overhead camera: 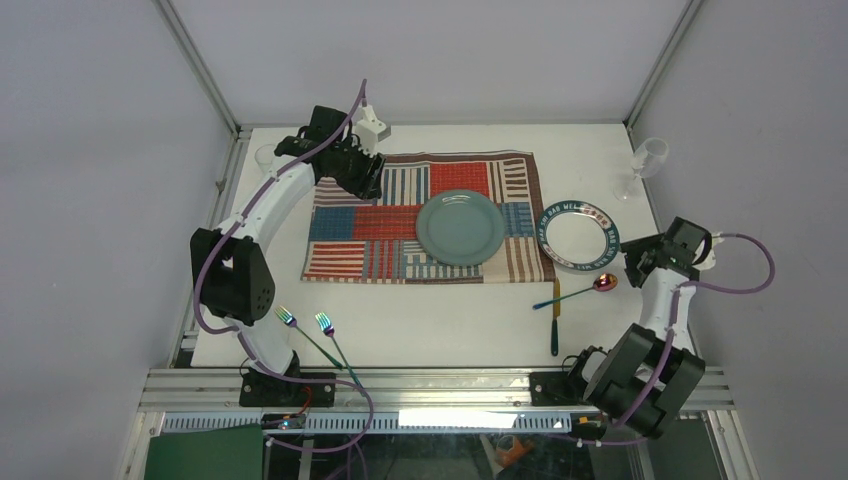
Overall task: Set the dinner table for one person
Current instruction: Pick up the plate at the center of the board.
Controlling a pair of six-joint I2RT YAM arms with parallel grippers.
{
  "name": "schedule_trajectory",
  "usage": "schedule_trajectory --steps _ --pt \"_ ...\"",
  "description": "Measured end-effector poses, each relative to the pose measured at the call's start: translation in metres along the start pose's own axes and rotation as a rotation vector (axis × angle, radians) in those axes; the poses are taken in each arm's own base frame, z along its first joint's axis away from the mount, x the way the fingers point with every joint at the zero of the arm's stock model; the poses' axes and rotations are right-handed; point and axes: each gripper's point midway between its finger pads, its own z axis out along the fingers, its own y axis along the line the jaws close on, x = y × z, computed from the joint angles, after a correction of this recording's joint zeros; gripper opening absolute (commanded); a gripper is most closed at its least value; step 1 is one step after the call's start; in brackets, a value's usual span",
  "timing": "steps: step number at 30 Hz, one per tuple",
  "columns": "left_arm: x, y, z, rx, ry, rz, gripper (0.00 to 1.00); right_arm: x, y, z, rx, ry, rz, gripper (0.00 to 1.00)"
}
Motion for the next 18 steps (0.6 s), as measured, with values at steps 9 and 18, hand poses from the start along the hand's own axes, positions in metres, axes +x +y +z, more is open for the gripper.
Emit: schedule_trajectory --steps 9,18 --pt "-0.001 0.001 0.001 0.011 -0.014 0.006 0.48 0.015 -0.021 0.036 0.075 0.136 0.047 0.48" --pt "0.003 0.004 0.002 0.009 -0.010 0.002 0.48 0.028 -0.019 0.057 0.033 0.232 0.076 0.48"
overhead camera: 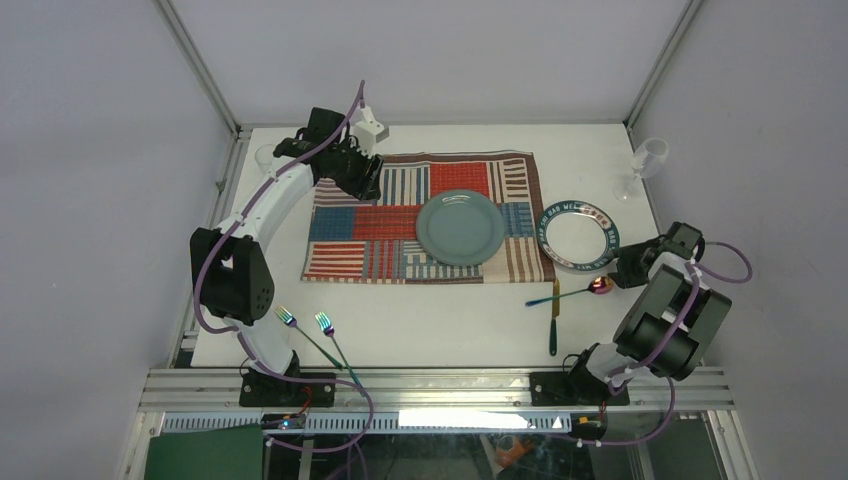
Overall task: Set the dinner table for one person
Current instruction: Pick up the plate at the center of the board.
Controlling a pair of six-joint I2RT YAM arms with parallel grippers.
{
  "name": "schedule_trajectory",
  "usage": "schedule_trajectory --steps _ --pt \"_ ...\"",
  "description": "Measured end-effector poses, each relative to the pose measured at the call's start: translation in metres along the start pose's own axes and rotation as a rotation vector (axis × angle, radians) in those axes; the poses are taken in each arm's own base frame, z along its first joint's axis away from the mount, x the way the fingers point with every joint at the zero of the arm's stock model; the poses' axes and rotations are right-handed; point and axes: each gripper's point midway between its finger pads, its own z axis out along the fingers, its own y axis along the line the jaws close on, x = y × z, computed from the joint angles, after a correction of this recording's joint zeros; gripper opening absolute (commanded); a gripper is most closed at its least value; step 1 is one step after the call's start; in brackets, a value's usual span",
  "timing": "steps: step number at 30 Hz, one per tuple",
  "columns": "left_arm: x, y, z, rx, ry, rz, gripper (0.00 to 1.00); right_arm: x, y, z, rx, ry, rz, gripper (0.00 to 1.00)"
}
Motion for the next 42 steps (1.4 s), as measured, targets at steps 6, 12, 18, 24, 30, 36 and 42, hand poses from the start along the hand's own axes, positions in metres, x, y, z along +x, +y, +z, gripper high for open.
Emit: schedule_trajectory --steps 6,12,18,24,30,36,42 --pt "0.000 0.002 0.000 0.002 -0.004 -0.003 0.48 -0.002 0.004 0.000 -0.021 -0.004 -0.004 0.47" --pt "0.001 0.004 0.000 0.001 -0.006 -0.006 0.47 -0.005 0.008 0.003 -0.032 -0.008 -0.004 0.45" --pt "0.003 0.003 0.002 0.013 -0.009 -0.004 0.48 -0.014 0.017 0.013 -0.051 -0.005 0.010 0.40" --pt "0.003 0.005 0.002 0.011 -0.012 -0.006 0.47 -0.020 0.025 0.021 -0.079 -0.004 0.014 0.31" --pt "0.009 0.009 0.010 0.018 0.007 -0.019 0.47 -0.019 0.030 0.027 -0.101 0.011 0.011 0.12" --pt "0.010 0.009 0.011 0.020 0.009 -0.021 0.47 -0.021 0.046 0.026 -0.172 0.014 0.002 0.00" --pt "0.010 0.009 0.011 0.020 0.009 -0.022 0.47 -0.019 0.050 0.025 -0.205 0.009 -0.019 0.00"
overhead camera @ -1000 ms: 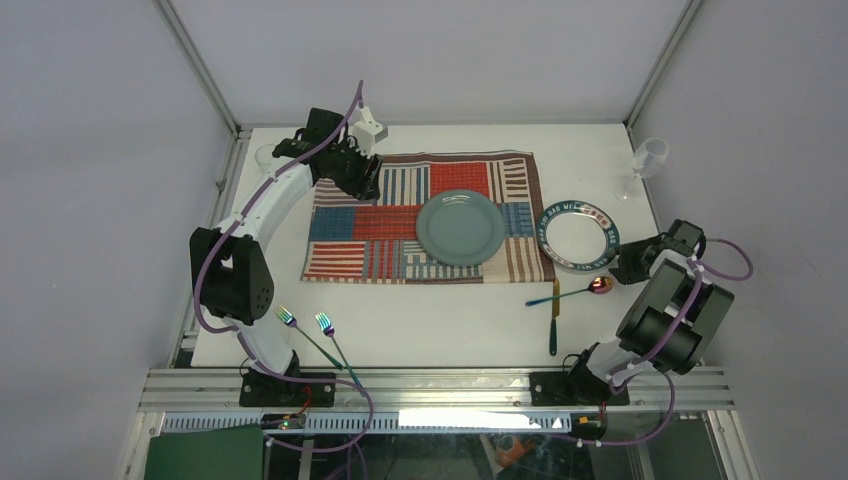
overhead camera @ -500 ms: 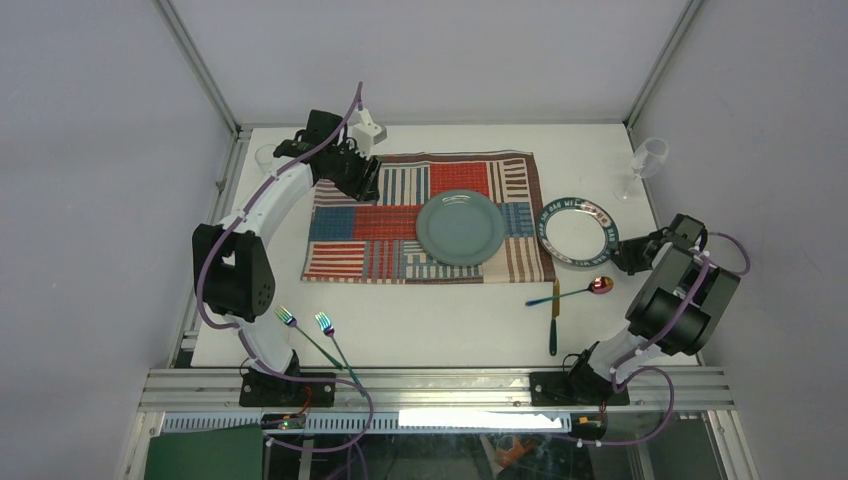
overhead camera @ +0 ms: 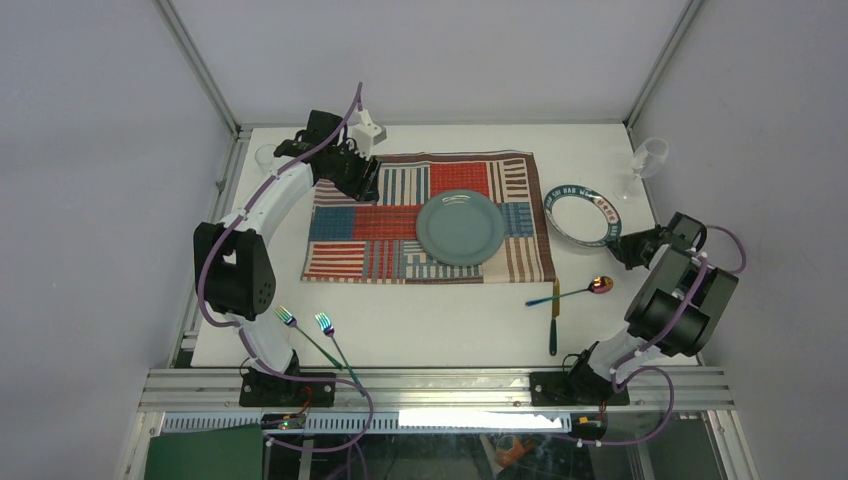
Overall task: Set the dinner table for one person
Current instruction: Pick up the plate at the center of the board.
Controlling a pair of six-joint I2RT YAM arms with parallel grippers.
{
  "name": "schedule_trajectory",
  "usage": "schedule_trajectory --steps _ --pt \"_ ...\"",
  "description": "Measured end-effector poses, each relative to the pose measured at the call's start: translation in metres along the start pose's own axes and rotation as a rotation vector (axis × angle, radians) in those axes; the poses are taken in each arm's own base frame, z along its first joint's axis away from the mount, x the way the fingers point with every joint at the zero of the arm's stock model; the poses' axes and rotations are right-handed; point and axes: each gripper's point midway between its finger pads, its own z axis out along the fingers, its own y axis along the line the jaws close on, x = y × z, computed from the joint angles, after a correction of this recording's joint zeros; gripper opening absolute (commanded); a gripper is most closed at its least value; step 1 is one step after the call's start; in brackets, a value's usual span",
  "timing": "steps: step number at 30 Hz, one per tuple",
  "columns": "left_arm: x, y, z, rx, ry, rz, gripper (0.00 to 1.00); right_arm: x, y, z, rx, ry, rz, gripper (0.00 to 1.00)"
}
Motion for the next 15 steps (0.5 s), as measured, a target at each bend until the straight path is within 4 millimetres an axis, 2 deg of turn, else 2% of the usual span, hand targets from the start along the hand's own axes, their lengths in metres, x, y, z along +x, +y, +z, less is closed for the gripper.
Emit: schedule_trajectory --steps 4,12,15 --pt "-0.001 0.000 -0.001 -0.001 -0.001 -0.001 0.48 0.010 0.008 -0.007 -0.022 -0.006 -0.072 0.00" --pt "-0.016 0.002 -0.009 -0.017 -0.029 0.002 0.47 0.064 0.043 -0.039 -0.106 0.046 -0.316 0.00" --pt "-0.022 0.001 -0.012 -0.020 -0.039 -0.005 0.47 0.070 0.054 -0.052 -0.141 0.038 -0.363 0.00"
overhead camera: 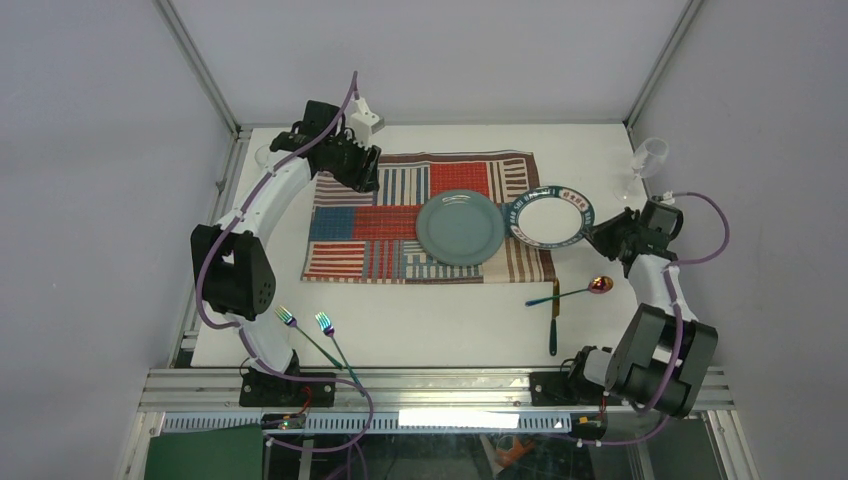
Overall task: Set the dinner table for one person
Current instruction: Pick up the plate at the center of the board.
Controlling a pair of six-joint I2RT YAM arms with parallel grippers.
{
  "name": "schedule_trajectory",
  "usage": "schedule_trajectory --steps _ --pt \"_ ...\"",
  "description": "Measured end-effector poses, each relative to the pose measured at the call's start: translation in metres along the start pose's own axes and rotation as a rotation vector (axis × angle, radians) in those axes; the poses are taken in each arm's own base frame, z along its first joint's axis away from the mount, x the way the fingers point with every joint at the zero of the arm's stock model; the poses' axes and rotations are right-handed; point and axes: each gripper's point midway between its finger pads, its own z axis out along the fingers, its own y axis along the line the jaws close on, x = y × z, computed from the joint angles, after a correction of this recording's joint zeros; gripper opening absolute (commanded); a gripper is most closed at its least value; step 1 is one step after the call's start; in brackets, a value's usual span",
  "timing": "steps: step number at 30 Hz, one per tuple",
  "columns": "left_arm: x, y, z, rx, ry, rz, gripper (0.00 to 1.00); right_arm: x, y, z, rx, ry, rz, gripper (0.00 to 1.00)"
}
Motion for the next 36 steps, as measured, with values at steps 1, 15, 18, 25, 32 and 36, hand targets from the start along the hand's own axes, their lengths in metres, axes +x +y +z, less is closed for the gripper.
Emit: schedule_trajectory --steps 1,15,18,25,32,36 --pt "-0.001 0.000 -0.001 0.000 -0.001 -0.003 0.47 -0.001 0.003 -0.003 -0.007 -0.009 -0.007 0.00" --pt "-0.014 0.007 -0.008 -0.048 -0.005 -0.015 0.43 0.022 0.060 -0.006 -0.202 0.086 -0.035 0.00" --pt "-0.016 0.010 -0.009 -0.066 -0.006 -0.021 0.43 0.048 0.083 -0.003 -0.258 0.164 -0.072 0.00" --pt "-0.017 0.017 -0.012 -0.109 -0.003 -0.027 0.42 0.106 0.136 0.003 -0.355 0.332 -0.194 0.00" --pt "-0.019 0.024 -0.016 -0.153 -0.001 -0.033 0.43 0.149 0.183 0.019 -0.406 0.435 -0.297 0.00" --pt "-0.019 0.029 -0.019 -0.173 -0.004 -0.042 0.43 0.175 0.203 0.035 -0.416 0.490 -0.342 0.00"
